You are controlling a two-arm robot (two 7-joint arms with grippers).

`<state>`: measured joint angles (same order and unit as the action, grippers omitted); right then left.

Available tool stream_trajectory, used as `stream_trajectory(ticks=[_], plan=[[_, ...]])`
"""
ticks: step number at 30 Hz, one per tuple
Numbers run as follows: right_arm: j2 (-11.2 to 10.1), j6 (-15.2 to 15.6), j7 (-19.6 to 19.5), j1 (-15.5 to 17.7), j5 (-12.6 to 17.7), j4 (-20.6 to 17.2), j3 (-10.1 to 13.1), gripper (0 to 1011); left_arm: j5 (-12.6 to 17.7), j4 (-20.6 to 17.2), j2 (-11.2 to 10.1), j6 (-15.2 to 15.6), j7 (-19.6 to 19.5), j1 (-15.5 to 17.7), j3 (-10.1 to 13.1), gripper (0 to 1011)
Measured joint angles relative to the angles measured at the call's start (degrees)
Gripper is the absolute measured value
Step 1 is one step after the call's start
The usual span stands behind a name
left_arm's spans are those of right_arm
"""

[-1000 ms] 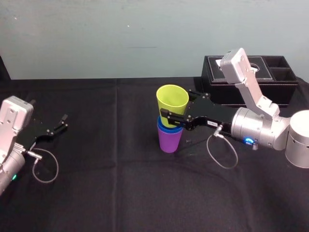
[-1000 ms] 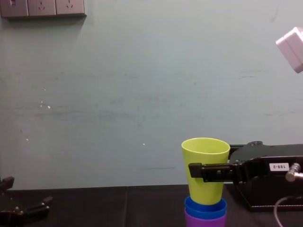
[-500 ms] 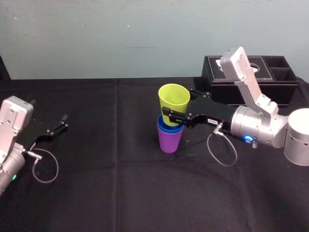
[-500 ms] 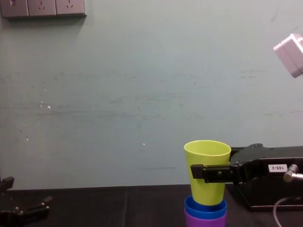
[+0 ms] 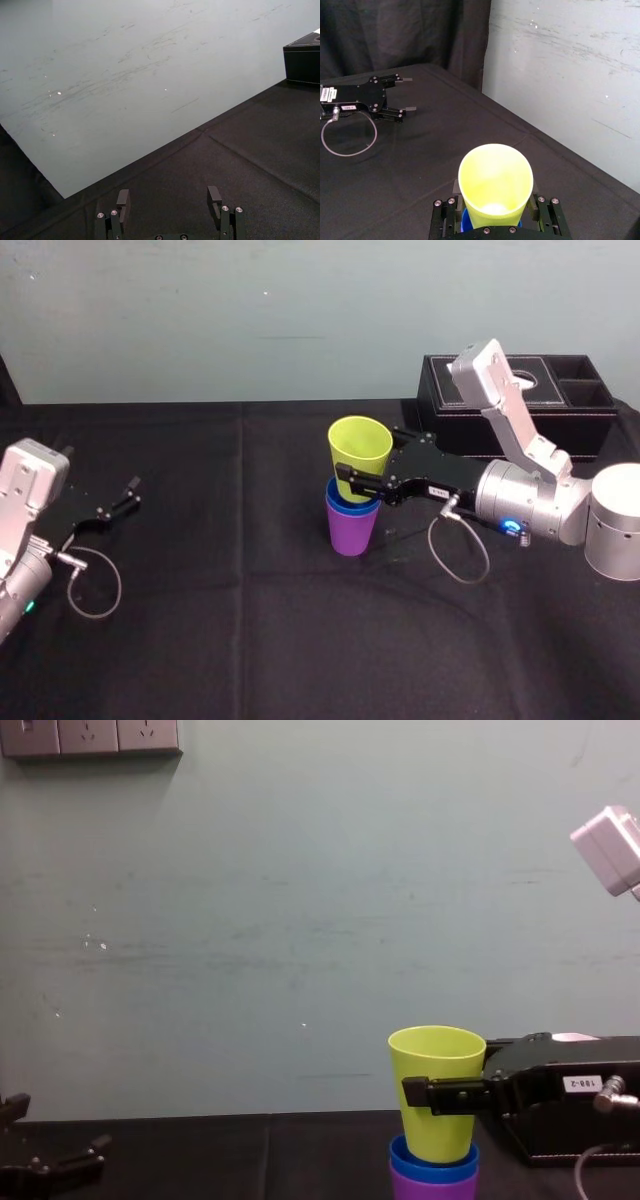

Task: Stack the three plastic cups sequentially using one hand.

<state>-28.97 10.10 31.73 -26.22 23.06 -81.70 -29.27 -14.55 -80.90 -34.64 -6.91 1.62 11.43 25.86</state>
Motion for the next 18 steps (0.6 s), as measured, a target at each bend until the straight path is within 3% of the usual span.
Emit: stream_trajectory(ticks=[18], plan=[[0.5, -0.3, 0.7, -0.2, -0.4, 1.7, -0.6, 731, 0.0, 0.0, 0.0, 0.0, 0.0, 0.0, 0.0, 1010]])
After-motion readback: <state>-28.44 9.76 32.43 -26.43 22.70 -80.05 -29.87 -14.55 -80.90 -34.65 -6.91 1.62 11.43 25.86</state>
